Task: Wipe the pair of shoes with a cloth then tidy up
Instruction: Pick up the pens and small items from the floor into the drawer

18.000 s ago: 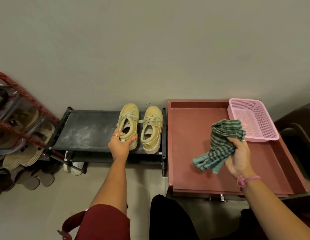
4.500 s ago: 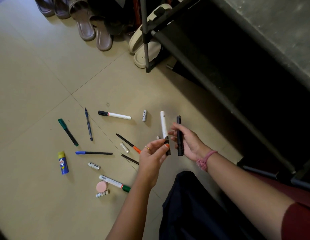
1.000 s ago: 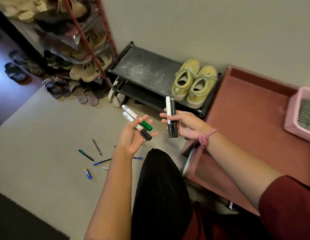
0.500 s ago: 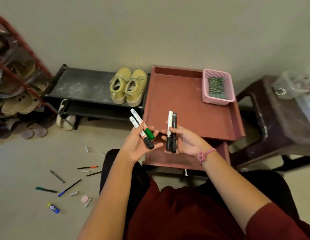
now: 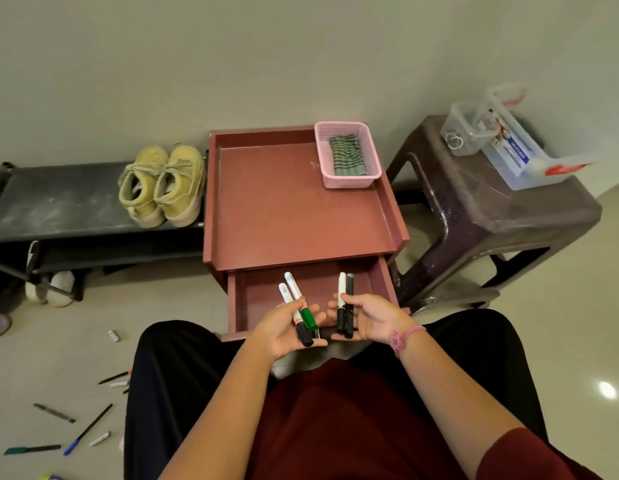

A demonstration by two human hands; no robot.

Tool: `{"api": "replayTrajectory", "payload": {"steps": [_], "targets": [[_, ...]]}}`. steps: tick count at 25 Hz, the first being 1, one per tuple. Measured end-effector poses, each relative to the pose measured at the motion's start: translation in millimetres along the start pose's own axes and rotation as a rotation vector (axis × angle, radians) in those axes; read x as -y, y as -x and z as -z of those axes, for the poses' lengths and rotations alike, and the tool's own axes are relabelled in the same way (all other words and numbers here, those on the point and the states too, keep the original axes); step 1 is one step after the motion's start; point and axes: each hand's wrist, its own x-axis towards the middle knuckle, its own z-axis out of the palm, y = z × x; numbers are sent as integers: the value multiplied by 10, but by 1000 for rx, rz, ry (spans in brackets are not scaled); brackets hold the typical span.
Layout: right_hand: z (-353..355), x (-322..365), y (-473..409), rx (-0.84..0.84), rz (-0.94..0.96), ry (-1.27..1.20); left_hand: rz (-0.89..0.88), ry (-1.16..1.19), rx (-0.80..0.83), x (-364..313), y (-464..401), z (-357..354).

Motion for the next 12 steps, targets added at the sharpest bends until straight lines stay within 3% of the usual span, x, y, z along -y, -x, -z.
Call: {"api": "replayTrajectory", "payload": {"steps": [12], "targets": [[441,432,-555,-145,-25,-33,17,-35,-163,-142,-847,-348]]}}
